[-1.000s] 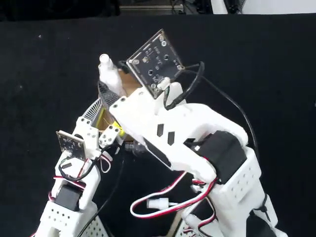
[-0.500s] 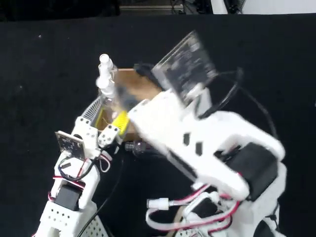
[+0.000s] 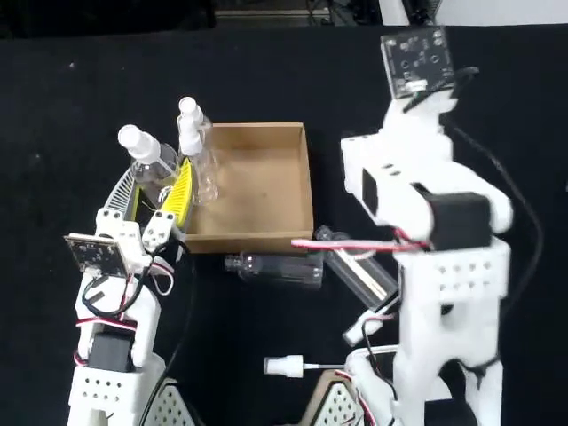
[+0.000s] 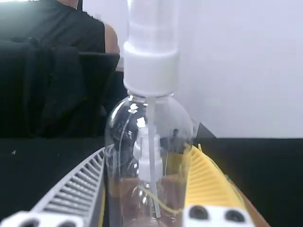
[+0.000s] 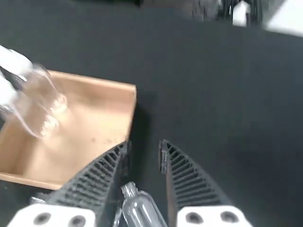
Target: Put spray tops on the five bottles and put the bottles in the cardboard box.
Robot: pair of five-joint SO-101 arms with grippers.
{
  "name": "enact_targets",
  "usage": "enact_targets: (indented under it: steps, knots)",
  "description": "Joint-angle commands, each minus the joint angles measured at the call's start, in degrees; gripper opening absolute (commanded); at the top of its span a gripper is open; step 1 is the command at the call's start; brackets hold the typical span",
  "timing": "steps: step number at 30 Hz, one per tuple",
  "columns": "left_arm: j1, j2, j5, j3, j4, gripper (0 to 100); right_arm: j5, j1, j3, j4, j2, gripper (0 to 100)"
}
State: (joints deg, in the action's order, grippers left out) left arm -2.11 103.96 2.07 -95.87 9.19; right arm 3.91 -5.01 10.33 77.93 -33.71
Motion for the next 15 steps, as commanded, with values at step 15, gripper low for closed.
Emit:
enact_targets:
  steps: [15]
  knots:
    - [-1.4,0.8,0.1,-1.5,4.0,3,-0.2,-0.3,36.4,-35.3,-0.3,7.8]
